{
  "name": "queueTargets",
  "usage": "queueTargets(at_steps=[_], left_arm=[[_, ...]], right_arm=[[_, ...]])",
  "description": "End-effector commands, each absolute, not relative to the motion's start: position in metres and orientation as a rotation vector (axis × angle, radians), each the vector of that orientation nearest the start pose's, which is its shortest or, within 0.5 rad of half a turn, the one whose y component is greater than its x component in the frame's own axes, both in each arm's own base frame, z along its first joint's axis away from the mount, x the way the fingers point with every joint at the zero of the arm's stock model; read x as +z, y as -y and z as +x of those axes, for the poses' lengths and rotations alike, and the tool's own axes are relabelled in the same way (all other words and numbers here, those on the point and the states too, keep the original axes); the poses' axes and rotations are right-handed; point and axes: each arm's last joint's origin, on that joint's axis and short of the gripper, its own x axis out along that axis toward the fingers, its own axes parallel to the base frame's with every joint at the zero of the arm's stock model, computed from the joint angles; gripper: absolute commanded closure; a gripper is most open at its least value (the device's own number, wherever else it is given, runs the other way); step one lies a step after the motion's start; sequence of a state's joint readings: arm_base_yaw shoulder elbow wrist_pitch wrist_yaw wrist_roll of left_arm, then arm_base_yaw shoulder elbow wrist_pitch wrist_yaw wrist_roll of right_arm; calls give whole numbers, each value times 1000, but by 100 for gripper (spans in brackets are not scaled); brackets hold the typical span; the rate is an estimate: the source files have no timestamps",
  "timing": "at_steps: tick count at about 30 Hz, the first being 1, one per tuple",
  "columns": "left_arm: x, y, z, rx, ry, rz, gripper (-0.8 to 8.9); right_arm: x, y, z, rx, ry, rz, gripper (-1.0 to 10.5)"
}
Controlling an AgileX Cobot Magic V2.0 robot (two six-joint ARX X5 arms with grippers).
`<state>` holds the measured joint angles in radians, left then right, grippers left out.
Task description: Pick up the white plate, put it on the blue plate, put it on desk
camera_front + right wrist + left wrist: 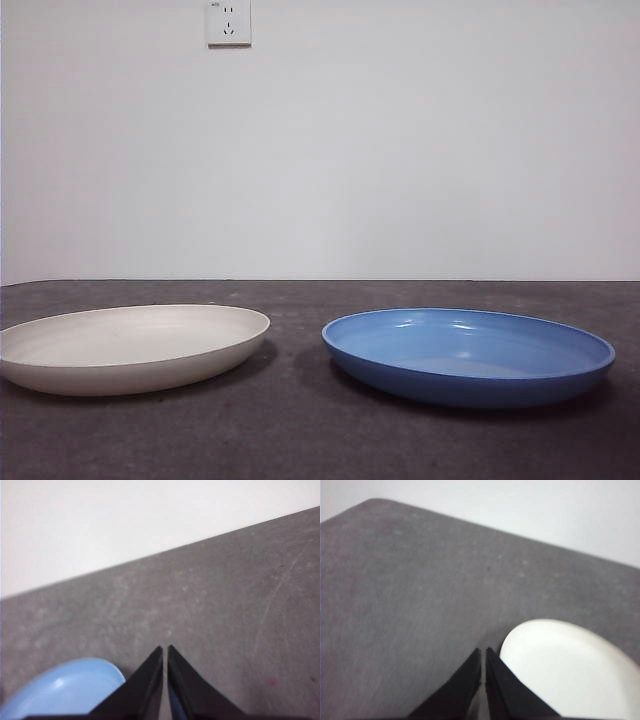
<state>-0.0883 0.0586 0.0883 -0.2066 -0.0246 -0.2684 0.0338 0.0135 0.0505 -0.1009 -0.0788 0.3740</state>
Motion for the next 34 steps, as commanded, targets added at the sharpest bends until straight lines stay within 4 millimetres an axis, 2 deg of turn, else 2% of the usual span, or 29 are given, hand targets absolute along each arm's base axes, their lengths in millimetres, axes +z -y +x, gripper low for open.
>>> queueTargets(at_steps=[1,12,20,24,28,34], left_arm=[[196,8,92,-51,-116,-286,797],[280,14,107,-140,-134,-298,797],[331,28,130,-376,-254,-299,797],[343,37,135,-478,-295,-281,797],[342,51,135,-588,-328,-263,797],[341,64,133,-675,-351,-243,793]], right_arm=[[194,-6,92,116,-28,422,935],[256,-13,96,315,-237,439,935],[297,-19,108,528,-399,384,935],[311,-26,111,592,-426,373,935],[323,-40,108,720,-421,315,935],[324,-51,110,800,-467,303,935]])
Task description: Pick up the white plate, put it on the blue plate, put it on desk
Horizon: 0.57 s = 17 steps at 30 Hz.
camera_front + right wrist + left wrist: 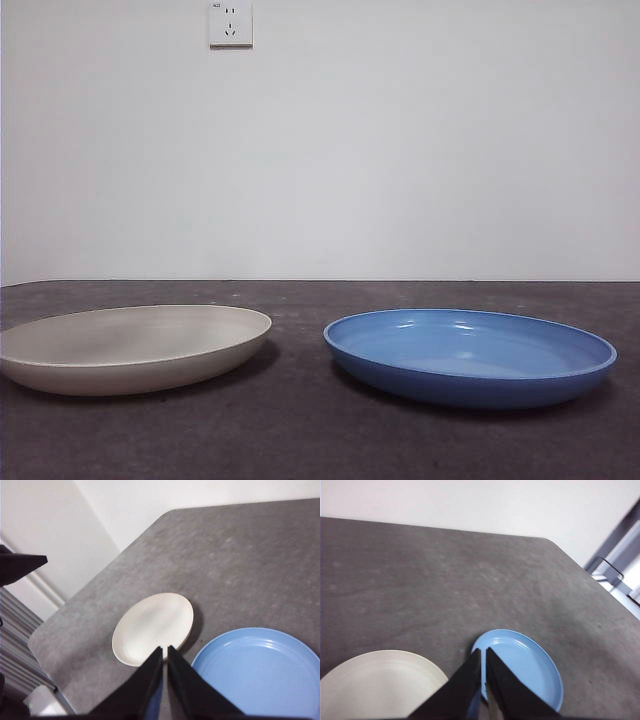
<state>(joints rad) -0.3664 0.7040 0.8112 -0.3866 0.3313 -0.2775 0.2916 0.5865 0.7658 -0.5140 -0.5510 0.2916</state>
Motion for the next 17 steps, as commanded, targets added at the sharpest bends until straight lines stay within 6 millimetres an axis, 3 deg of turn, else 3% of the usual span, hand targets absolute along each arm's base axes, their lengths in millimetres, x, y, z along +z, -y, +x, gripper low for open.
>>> queueTargets(at_steps=[1,9,11,15,17], left_arm=[[341,65,133,-682,-352,-243,793],[339,66,131,-688,-377,-248,759],[339,66,130,-693,-379,-247,657],[339,65,130,-693,-380,-247,321],[339,65,130,-693,-381,-247,196]], right_arm=[[323,-51,109,801,-472,303,935],[323,-50,109,791,-469,297,932],[323,-50,110,787,-465,295,868],[324,-50,111,749,-450,289,512],[324,-49,111,733,-447,287,390]])
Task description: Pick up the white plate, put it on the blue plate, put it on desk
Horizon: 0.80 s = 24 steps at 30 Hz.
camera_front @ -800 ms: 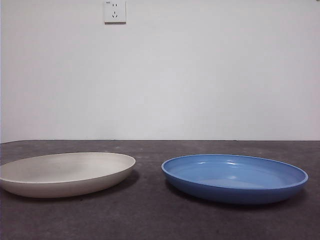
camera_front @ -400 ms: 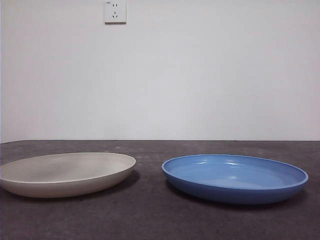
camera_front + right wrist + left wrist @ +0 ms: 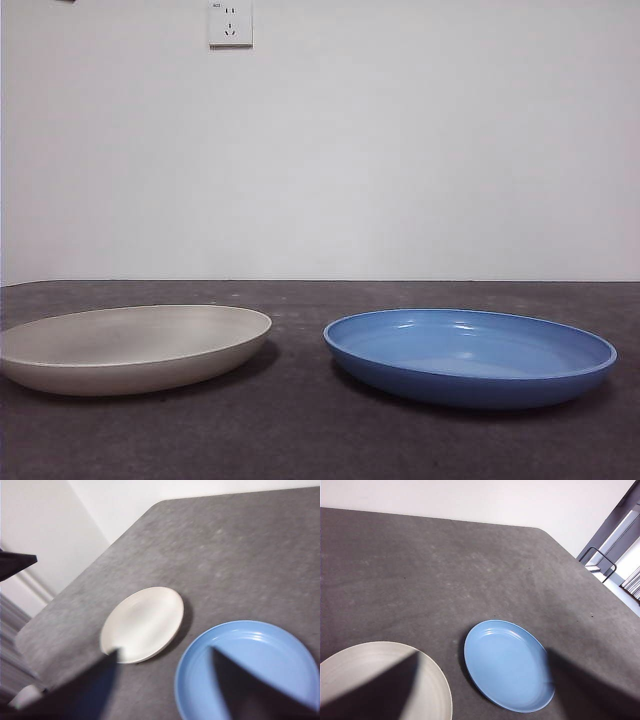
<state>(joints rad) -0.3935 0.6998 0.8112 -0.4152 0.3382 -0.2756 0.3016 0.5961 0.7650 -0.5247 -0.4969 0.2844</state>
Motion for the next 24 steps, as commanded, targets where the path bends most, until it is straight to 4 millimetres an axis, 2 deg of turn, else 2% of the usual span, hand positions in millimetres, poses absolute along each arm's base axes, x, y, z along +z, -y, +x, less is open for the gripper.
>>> queueTargets(at_steps=[1,9,16,20,24], left_arm=[[339,65,130,-693,-381,-247,154],[337,65,128,-686,-411,-258,163],[346,57,126,-618,-558,-253,164],[359,49,137,-535,-643,-234,165],[363,40,162,-468,-756,-212,165]], right_arm=[[324,-49,111,728,-446,286,360],[324,-49,111,719,-446,289,356],[322,-50,110,758,-491,332,357],[322,-51,109,794,-510,363,357],[323,-51,108,816,-520,380,357]])
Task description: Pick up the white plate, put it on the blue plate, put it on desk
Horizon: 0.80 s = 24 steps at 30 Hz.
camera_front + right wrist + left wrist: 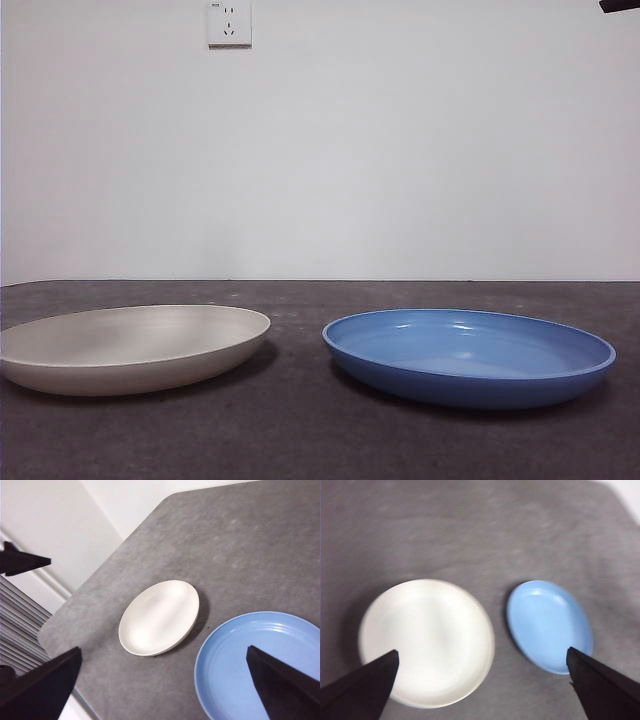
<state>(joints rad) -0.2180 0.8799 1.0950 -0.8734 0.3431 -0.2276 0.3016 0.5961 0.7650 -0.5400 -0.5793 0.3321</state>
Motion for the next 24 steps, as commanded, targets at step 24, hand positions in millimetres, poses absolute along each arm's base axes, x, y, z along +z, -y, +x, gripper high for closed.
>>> queueTargets(at_steps=[24], left_arm=[[226,8,315,-410,-1227,-395,166]], right_arm=[[319,-51,106,843,-557,371,357]])
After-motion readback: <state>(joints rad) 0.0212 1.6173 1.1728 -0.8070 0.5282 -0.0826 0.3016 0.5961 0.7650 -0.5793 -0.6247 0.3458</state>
